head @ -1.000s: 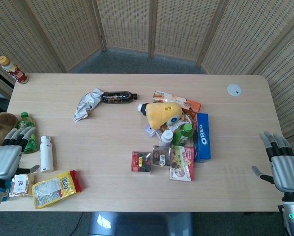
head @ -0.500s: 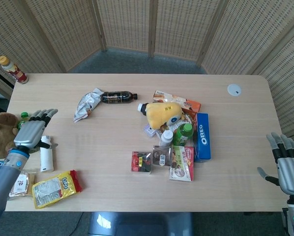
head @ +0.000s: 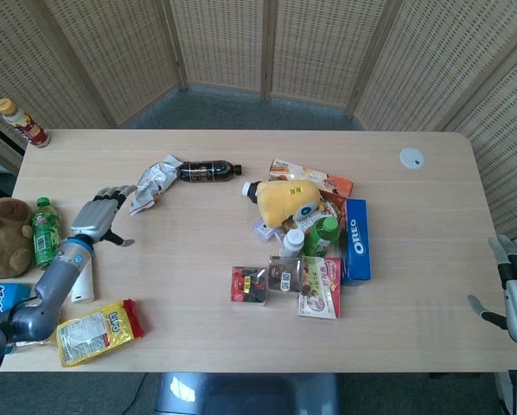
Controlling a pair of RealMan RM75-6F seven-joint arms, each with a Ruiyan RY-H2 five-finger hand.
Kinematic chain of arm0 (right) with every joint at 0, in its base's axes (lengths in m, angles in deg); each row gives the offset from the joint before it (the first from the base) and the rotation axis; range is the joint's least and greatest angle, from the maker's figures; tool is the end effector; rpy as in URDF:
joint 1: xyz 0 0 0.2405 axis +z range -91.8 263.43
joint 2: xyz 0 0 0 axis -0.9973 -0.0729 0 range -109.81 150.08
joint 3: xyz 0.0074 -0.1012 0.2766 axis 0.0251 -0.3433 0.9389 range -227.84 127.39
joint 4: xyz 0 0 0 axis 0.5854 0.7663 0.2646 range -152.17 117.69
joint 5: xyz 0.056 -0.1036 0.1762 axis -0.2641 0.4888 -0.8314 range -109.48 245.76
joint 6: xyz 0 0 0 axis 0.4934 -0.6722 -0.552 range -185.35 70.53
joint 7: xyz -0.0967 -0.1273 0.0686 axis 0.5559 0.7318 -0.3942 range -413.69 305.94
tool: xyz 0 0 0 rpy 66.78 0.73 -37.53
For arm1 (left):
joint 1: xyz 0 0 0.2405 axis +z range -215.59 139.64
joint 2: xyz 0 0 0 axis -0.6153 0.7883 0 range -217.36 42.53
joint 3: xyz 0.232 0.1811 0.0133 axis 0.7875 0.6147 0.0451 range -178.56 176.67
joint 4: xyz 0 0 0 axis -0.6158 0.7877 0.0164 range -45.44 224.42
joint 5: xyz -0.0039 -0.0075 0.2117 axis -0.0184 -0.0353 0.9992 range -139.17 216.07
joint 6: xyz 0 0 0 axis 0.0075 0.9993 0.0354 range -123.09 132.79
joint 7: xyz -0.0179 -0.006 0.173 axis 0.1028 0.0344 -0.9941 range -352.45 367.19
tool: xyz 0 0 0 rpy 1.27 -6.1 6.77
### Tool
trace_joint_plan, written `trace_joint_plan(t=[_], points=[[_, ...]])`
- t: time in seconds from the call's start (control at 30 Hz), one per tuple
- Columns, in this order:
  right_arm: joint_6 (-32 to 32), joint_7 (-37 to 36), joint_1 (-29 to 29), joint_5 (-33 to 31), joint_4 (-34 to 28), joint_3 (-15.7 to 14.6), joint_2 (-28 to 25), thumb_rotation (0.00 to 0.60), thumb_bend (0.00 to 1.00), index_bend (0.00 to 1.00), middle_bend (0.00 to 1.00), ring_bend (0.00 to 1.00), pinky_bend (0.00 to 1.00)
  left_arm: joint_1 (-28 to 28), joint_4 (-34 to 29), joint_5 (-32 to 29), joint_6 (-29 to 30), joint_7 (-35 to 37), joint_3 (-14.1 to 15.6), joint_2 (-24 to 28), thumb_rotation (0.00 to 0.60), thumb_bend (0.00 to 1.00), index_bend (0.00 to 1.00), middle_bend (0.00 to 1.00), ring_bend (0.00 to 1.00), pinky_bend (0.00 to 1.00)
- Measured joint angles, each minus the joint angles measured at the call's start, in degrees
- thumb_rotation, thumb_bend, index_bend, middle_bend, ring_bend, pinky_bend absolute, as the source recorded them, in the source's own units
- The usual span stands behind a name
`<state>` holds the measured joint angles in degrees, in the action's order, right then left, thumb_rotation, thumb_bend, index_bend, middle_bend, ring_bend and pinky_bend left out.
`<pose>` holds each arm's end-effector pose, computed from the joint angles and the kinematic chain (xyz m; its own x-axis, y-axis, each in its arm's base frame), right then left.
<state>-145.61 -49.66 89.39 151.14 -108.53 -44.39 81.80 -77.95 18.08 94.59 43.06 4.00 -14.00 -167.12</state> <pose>-0.3554 -0.2164 0.2129 0.5094 0.0937 0.8554 -0.8604 0.0703 0.5047 -0.2864 0.4455 0.0446 0.3120 0.3991 0.8622 0.9458 -0.0441 -0.3218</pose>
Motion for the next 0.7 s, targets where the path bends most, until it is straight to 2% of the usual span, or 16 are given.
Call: trace_joint_plan(t=[0.43, 0.57, 0.7], points=[[-2.2, -1.5, -2.3, -1.2, -1.1, 0.3, -1.4, 0.586, 0.2, 0.0, 0.0, 0.0, 0.0, -6.6, 14.5, -3.8, -9.3, 2.8, -0.6, -9.3, 0.594, 0.06, 0.0, 0.0, 0.0, 0.0], [-2.5, -1.5, -2.6, -1.1, -1.3, 0.3, -1.4, 0.587, 0.2, 0.0, 0.0, 0.0, 0.0, -7.7, 16.0, -5.6, -13.4, 3.9, -0.4, -10.1, 0.594, 0.06, 0.0, 0.0, 0.0, 0.0], [-2.5, -1.0, -2.4, -0.6, -1.7, 0.5, -1.5, 0.587, 0.2, 0.0, 0.0, 0.0, 0.0, -8.3, 14.8, -6.9, -17.8, 5.3, 0.3, -9.3, 0.596, 0.06, 0.0, 0.0, 0.0, 0.0]])
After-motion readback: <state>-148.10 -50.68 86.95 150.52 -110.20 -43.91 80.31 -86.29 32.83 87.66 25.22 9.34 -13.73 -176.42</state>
